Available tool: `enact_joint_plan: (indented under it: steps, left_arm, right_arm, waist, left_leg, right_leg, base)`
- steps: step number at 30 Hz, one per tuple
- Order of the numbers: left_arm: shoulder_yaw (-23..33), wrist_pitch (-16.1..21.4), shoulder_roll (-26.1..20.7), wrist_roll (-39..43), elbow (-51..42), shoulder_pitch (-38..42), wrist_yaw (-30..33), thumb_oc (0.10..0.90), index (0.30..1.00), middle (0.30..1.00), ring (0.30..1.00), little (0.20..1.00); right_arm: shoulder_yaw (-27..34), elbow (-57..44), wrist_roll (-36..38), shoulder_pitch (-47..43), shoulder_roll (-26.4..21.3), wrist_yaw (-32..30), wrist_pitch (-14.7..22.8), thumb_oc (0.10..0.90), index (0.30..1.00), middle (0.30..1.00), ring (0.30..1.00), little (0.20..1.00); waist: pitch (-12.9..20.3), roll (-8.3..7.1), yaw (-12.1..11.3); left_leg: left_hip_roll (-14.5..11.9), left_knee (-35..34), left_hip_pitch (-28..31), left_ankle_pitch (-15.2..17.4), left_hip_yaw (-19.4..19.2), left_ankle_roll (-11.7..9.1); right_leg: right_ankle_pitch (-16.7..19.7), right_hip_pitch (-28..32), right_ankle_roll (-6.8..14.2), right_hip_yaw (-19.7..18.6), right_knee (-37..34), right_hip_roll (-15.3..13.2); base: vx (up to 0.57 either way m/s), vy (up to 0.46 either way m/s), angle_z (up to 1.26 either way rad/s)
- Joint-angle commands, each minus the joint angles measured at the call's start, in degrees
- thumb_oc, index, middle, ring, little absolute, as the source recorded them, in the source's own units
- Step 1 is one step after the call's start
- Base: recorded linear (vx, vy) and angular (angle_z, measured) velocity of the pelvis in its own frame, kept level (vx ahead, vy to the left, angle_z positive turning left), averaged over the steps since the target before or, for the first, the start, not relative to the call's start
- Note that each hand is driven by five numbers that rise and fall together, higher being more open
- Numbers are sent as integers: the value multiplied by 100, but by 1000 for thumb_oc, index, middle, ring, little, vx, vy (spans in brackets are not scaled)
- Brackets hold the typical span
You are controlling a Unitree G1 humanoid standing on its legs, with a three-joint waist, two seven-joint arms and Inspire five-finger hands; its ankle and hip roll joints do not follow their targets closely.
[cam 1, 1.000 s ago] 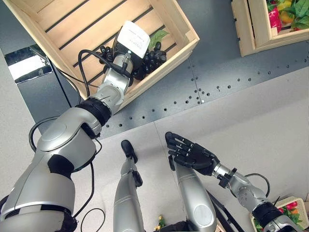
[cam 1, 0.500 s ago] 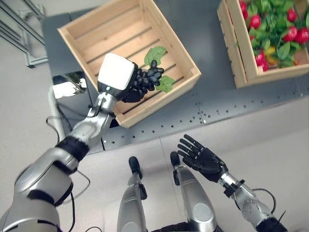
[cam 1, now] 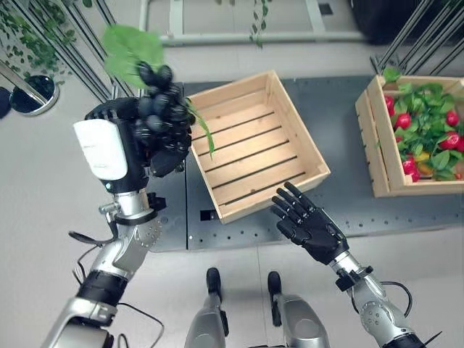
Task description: Pick up the fruits from the basket on one side to the basket on the other side
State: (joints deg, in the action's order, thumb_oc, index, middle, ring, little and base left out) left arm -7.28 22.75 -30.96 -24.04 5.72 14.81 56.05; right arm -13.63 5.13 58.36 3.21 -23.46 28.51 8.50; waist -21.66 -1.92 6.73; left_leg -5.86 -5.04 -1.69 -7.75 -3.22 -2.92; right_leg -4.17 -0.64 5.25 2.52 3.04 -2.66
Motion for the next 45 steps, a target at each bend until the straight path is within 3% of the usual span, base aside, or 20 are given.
enact_joint_plan:
  steps: [1,2,4,6,9,12,15,24,30,35,40,45]
  left_arm:
    - [150,1158,143,1362,-360,68,-1074,400,300,300,300,300]
    - [140,1272,267,1980,-528,-65,-1685,400,300,300,300,300]
    - [138,1210,299,2166,-685,-171,-1844,400,300,300,300,300]
    - [209,1184,356,3238,-808,-289,-2560,400,300,300,300,300]
    - [238,1070,571,4227,-948,-464,-3374,400,300,300,300,300]
    - [156,834,731,4689,-1085,-571,-3779,400,300,300,300,300]
    - [-73,641,819,4843,-1146,-534,-3901,400,300,300,300,300]
    - [-497,202,887,5219,-1379,-271,-4300,400,300,300,300,300]
    - [-757,335,871,5265,-1418,-168,-4243,400,300,300,300,300]
    - [-895,715,882,5106,-1545,-141,-4160,400,300,300,300,300]
    - [-974,1107,847,4653,-1788,9,-3716,400,300,300,300,300]
    - [-1052,1110,899,4481,-2071,158,-3612,400,300,300,300,300]
  right_arm:
    - [212,-730,-260,372,-7,59,404,800,900,900,900,900]
    - [314,-905,-328,369,-34,122,406,800,900,900,900,900]
    - [440,-1109,-357,361,-82,183,357,800,900,900,900,900]
    - [683,-1324,-286,315,-242,345,333,800,900,900,900,900]
    - [878,-1569,-358,197,-299,411,419,800,900,900,900,900]
    - [960,-1869,-375,27,-279,250,532,800,900,900,900,900]
    - [878,-2151,-795,-270,-144,-267,839,800,900,900,900,900]
    - [273,-2438,-1615,-1103,-50,-1119,560,800,900,900,900,900]
    - [-116,-2510,-1696,-1364,-32,-1517,231,800,900,900,900,900]
    - [-433,-2467,-1558,-1506,16,-1829,-49,800,900,900,900,900]
    - [-623,-2369,-1670,-1555,99,-2193,127,800,900,900,900,900]
    - [-744,-2349,-1488,-1593,238,-2348,81,800,900,900,900,900]
  waist:
    - [1270,-50,9]
    - [1338,-50,-4]
    - [1378,-43,-12]
    - [1439,-47,-31]
    - [1519,-60,-90]
    - [1598,-58,-158]
    - [1687,-41,-240]
    - [1866,13,-418]
    - [1964,7,-444]
    - [2007,-2,-469]
    - [2058,-1,-450]
    - [2093,10,-437]
  left_leg:
    - [-146,4,118,501,85,-77]
    - [-156,4,149,508,70,-88]
    - [-173,4,190,513,27,-93]
    - [-194,4,270,537,-27,-96]
    - [-192,4,339,590,-47,-90]
    - [-180,4,382,638,-42,-77]
    - [-173,4,406,676,-50,-81]
    - [-200,4,573,779,-100,-94]
    - [-216,4,619,816,-120,-104]
    - [-239,4,661,830,-148,-119]
    - [-274,4,690,844,-186,-136]
    - [-283,4,696,861,-178,-143]
  right_leg:
    - [495,-18,-94,42,-488,-141]
    - [502,42,-83,43,-543,-140]
    - [507,58,-72,15,-549,-138]
    - [510,125,-59,0,-584,-154]
    - [541,236,-34,21,-708,-187]
    - [579,307,-9,47,-804,-215]
    - [586,311,38,44,-804,-259]
    - [573,401,132,82,-804,-368]
    - [586,399,182,63,-804,-403]
    - [596,411,202,83,-804,-436]
    - [601,415,224,74,-804,-443]
    - [599,407,242,76,-804,-452]
  base:
    - [0,0,0]
    - [0,0,0]
    - [7,32,-2]
    - [12,41,-7]
    - [15,26,-8]
    - [6,8,-3]
    - [0,0,0]
    - [35,7,1]
    - [37,1,1]
    - [39,3,-1]
    - [32,1,0]
    - [15,1,0]
